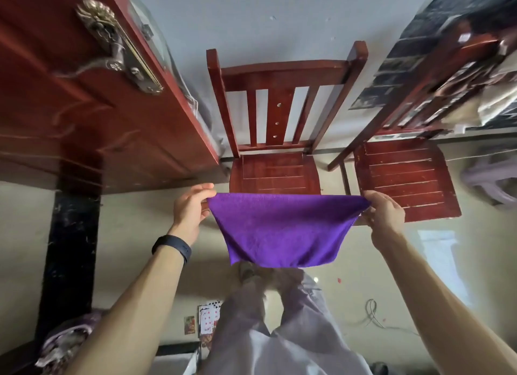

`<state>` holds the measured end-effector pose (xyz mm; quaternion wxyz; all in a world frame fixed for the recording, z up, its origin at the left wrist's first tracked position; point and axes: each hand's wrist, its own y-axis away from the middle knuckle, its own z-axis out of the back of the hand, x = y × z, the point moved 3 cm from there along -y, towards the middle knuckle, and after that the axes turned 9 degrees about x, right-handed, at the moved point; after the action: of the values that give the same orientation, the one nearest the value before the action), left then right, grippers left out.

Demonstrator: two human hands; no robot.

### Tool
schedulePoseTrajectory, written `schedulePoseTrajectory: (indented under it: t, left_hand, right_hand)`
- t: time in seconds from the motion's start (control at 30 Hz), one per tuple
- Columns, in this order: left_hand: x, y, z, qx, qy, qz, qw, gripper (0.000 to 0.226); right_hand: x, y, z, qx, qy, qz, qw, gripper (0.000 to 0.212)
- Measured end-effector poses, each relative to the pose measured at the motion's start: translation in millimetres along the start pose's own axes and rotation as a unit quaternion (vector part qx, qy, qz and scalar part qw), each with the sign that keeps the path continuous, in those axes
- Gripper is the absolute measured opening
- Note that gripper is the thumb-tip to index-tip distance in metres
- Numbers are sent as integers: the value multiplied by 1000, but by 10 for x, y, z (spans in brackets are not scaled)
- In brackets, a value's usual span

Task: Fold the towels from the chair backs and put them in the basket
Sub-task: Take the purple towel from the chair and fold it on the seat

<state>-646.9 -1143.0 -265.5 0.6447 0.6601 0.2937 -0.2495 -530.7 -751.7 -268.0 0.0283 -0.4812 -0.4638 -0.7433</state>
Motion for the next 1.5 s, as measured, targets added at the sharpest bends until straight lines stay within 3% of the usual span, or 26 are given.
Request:
schedulePoseTrajectory:
  t: [0.27, 0.47, 0.6, 0.67, 0.73, 0.83, 0.93, 1.0, 1.1, 1.27, 1.5]
  left_hand:
    - [188, -1437, -449, -65, -108, -32, 992, 26]
    - [529, -2440, -571, -83, -97, -20, 992, 23]
    - [645, -2903, -622, -14, -84, 0, 996, 30]
    - [861, -3001, -605, 25, -149, 42, 988, 35]
    - [1238, -2999, -536, 2, -256, 76, 964, 40]
    - [1877, -2830, -475, -27, -363, 126, 923, 33]
    - [2342, -2663, -458, -63, -413, 167, 893, 35]
    - [2470, -2614, -466, -105, -433, 157, 882, 31]
    - [2560, -2617, -470, -140, -451, 159, 867, 27]
    - [2582, -2651, -428, -120, -437, 173, 875, 26]
    - [2445, -2569, -303, -83, -401, 136, 902, 14]
  right_hand:
    - [-208, -1664, -673, 21, 153, 38, 987, 10]
    - [-623, -2677, -1094, 45, 142, 15, 989, 19]
    - [-802, -3056, -1234, 105, 63, 0, 993, 37]
    - [-1030, -3103, -1192, 143, 61, -39, 987, 49]
    - [-1370, -3006, -1035, 135, 189, -87, 969, 51]
    - [-1941, -2733, -749, 84, 394, -131, 906, 43]
    - [-2324, -2588, -643, 78, 463, -107, 877, 40]
    - [-2398, -2585, -632, 64, 472, -70, 876, 38]
    - [-2430, -2668, -655, 32, 450, -102, 886, 39]
    - [-2371, -2744, -656, 39, 410, -147, 899, 29]
    - [-2216, -2543, -547, 46, 301, -117, 945, 21]
